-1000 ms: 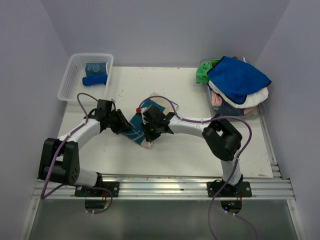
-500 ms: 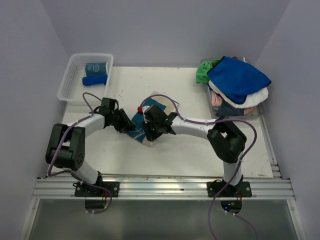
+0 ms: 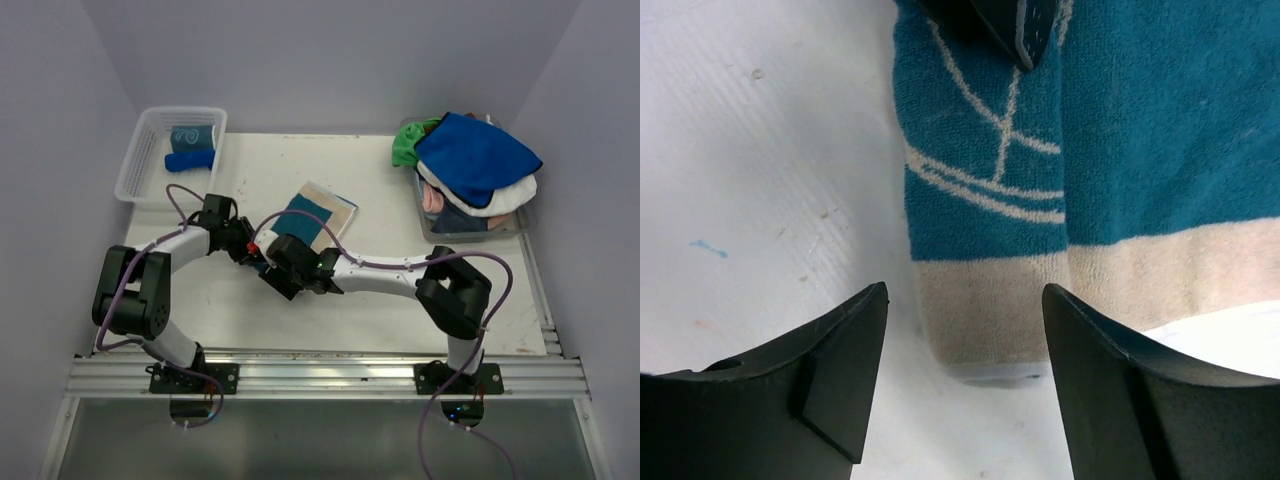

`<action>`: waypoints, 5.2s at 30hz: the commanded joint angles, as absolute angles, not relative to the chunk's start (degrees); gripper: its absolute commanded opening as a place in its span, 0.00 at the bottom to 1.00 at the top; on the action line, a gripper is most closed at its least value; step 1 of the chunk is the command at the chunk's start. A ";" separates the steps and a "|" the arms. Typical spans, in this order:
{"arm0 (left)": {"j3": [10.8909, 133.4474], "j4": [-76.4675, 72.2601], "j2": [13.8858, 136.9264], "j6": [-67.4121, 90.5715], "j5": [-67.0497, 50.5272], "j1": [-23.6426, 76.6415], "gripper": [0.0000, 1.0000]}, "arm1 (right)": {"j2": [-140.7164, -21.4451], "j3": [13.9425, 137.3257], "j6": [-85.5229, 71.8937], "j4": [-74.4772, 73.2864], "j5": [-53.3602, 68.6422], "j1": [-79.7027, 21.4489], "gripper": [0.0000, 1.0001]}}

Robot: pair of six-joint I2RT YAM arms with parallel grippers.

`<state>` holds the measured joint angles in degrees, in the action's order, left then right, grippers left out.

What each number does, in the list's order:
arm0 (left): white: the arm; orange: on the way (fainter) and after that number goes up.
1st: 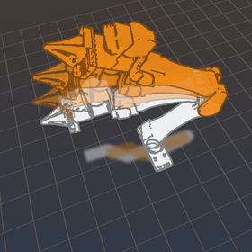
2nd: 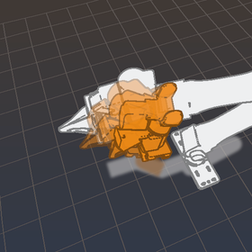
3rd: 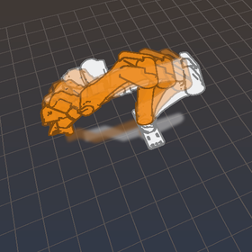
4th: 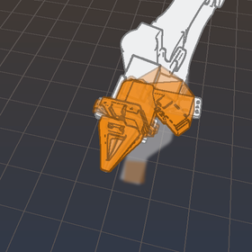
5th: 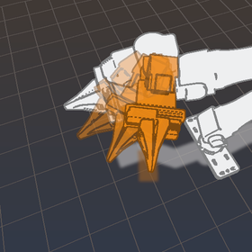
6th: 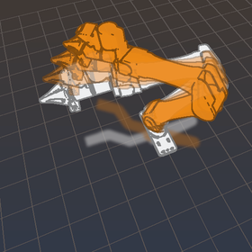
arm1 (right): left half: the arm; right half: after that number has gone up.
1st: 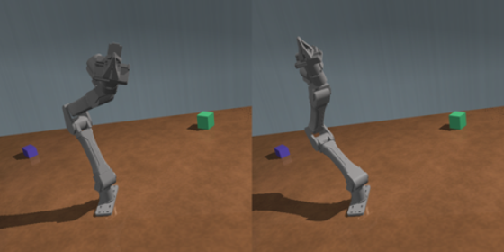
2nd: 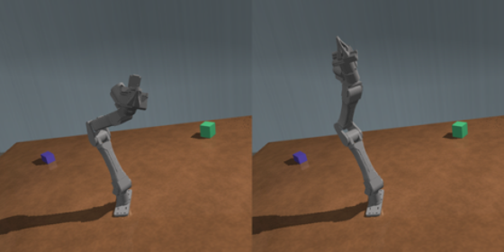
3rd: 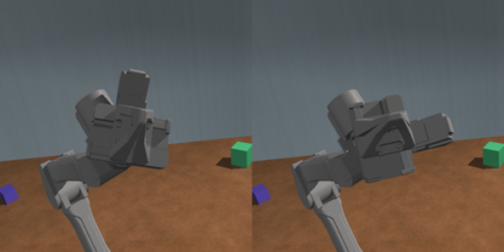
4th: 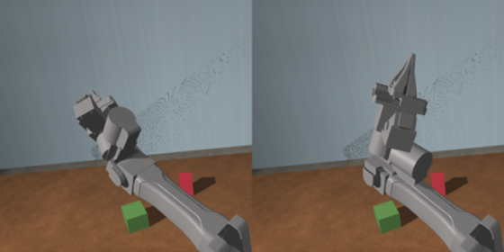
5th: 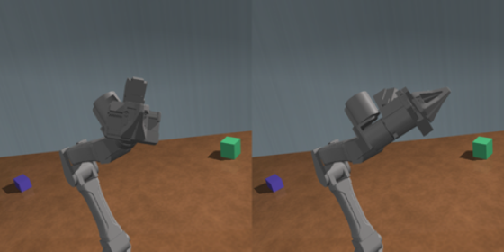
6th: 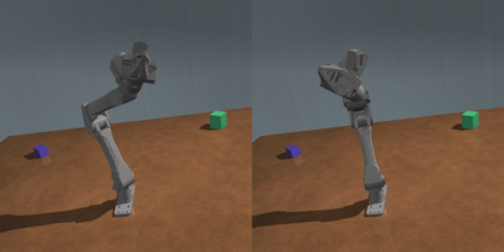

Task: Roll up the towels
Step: Roll the towel

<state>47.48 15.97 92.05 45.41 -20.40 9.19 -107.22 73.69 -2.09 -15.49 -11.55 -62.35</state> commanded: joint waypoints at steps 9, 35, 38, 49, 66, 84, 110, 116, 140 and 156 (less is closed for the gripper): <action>48.69 17.49 94.22 43.68 -17.05 9.49 0.36 | -113.37 72.42 5.80 -6.77 -18.19 -63.19 0.68; 53.09 27.68 82.01 41.40 -17.67 5.81 0.87 | -109.51 68.39 -11.51 -7.65 16.75 -52.39 0.02; 52.56 29.26 79.46 41.66 -16.88 5.01 0.87 | -109.16 67.59 -14.06 -7.73 21.07 -50.90 0.02; 42.99 25.58 72.69 43.15 -21.00 5.80 0.92 | -111.79 68.99 -21.96 -7.20 35.66 -45.71 0.01; 31.99 6.07 76.72 55.98 -17.05 11.60 0.87 | -112.41 69.87 -22.41 -8.26 36.83 -44.30 0.01; 36.65 14.85 83.23 55.99 -16.61 12.66 0.00 | -99.42 72.16 -10.29 -21.88 8.33 -51.66 0.75; 38.50 17.67 83.15 55.90 -17.31 12.66 0.00 | -111.80 70.05 6.95 -6.51 -22.31 -68.47 0.45; 37.35 18.02 80.07 56.43 -16.87 11.95 0.24 | -108.37 68.55 3.08 -5.18 -14.70 -66.19 0.00; 33.67 15.57 63.73 55.63 -22.31 6.86 0.74 | -112.14 70.84 -28.29 -1.68 40.40 -45.97 0.00; 37.09 9.41 68.64 54.32 -24.78 8.87 0.70 | -117.16 68.20 -40.34 3.08 49.57 -39.29 0.00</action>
